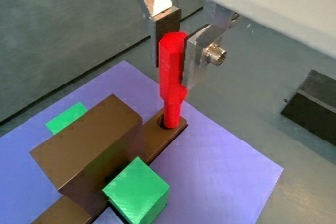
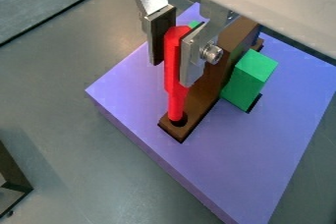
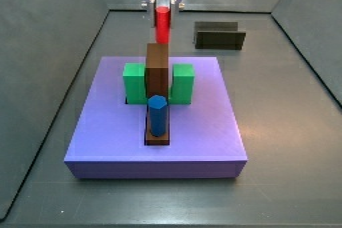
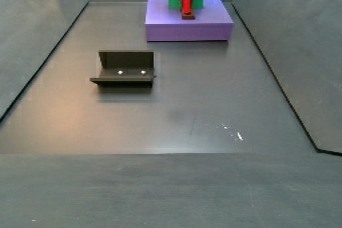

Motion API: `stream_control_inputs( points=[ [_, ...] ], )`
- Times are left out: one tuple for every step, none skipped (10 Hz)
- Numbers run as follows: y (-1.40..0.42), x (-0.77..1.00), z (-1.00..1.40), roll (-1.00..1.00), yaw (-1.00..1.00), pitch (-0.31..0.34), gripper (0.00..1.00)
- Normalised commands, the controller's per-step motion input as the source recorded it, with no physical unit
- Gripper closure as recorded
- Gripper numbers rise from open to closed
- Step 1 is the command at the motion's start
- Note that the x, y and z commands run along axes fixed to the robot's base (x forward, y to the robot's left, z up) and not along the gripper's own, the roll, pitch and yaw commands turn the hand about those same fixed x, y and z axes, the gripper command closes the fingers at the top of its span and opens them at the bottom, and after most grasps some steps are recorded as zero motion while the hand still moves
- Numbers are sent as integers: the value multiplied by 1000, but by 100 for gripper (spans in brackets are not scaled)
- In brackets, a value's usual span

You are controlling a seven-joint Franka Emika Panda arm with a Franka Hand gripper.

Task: Pick up the red object. Move up. Place the red object on the fixture. Regrasp the red object. Move to above the board. Insert the red object.
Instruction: Insert the red object.

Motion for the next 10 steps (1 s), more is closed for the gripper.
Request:
stream_control_inputs(
  points=[
    [-66,-43,0,-20,0,0,100],
    [-20,0,0,0,0,0,100],
    [0,0,-37,0,26,0,100],
    [0,9,-83,0,134,0,100],
    [0,20,-97,0,163,0,100],
    [0,0,-129,0,120,0,100],
    [0,0,-140,0,103,-11,100],
    [0,0,-169,0,97,-26,100],
    [0,0,-171,0,100,-34,100],
    [-46,0,-191,-40,77,-37,100]
  ],
)
